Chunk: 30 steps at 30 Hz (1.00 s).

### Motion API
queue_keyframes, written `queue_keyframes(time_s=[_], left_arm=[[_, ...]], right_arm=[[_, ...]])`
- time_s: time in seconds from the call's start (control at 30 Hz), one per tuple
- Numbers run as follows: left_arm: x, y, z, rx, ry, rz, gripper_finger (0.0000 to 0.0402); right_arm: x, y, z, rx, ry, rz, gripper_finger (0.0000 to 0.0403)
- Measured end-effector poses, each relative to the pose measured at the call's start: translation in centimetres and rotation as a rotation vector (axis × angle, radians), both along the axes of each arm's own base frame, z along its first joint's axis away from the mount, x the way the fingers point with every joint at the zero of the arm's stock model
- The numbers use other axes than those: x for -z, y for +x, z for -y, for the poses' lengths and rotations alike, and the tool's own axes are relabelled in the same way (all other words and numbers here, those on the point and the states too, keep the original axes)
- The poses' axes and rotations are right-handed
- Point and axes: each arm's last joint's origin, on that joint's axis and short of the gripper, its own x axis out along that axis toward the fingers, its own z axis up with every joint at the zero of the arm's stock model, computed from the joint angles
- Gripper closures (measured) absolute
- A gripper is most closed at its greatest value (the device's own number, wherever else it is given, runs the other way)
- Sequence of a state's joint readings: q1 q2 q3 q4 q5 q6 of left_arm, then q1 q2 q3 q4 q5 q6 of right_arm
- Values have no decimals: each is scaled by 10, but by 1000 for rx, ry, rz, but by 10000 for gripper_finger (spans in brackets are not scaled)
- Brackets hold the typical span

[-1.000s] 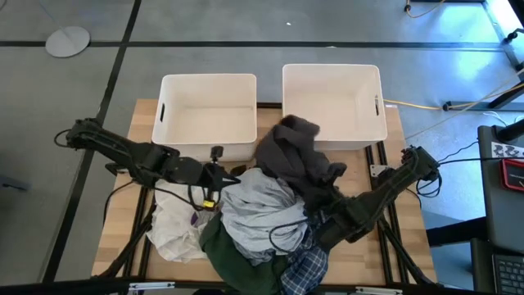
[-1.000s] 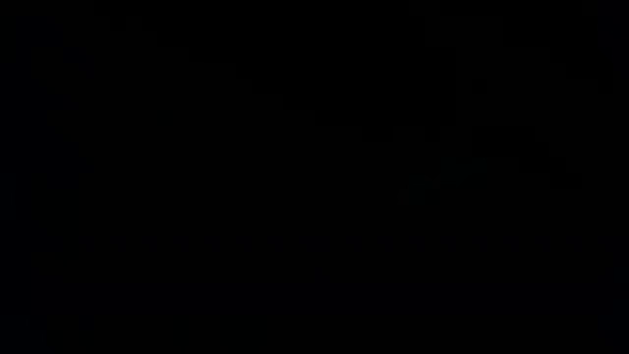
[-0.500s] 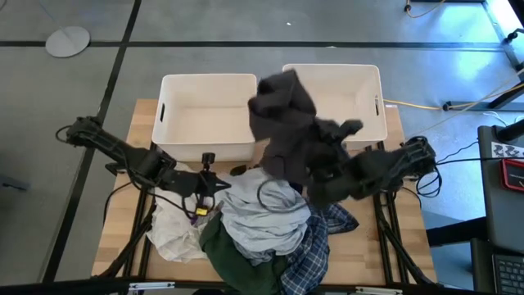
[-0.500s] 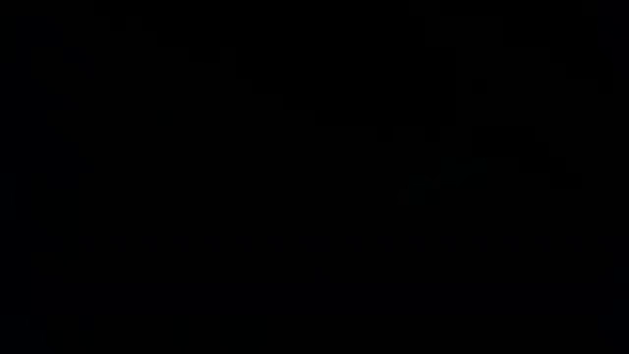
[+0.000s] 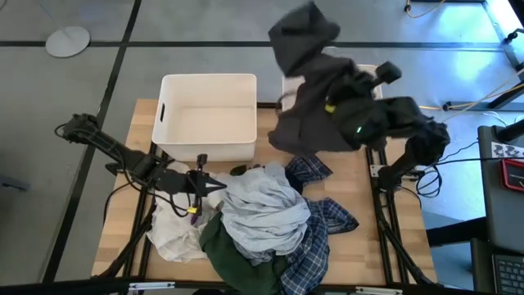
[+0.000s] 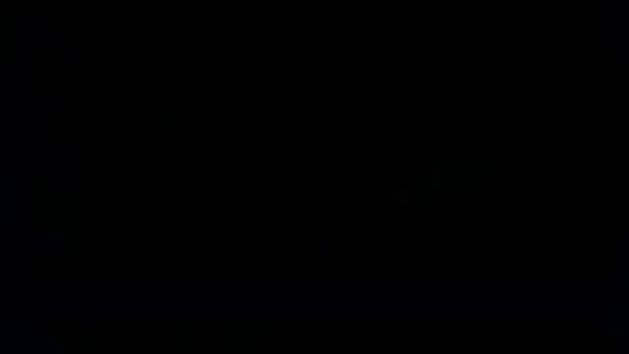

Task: Sort clothes
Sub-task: Put the black pants into the right white bin

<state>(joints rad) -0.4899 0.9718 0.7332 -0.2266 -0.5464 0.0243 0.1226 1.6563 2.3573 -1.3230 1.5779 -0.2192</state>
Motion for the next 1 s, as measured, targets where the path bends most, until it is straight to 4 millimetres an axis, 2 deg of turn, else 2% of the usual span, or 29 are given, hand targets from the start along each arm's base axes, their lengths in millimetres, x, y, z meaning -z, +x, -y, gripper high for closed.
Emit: queue_keyframes(time_s=[0.17,0.33,0.47,0.6,0.73,1.0], left_arm=[[3,-3,-3,5,15,34,400],[-4,-3,-6,9,48,92,400],[-9,0,-10,7,93,132,400],[-10,2,-15,-11,122,140,400],[-11,3,-17,-28,105,146,400],[1,1,-10,-14,56,99,400]], right_arm=[[-17,-10,22,81,4,7,392],[-38,-25,37,157,5,56,394],[-39,-31,50,214,3,74,392],[-26,-32,61,157,47,117,394],[-5,-22,76,99,159,139,392],[37,-3,100,143,352,61,390]])
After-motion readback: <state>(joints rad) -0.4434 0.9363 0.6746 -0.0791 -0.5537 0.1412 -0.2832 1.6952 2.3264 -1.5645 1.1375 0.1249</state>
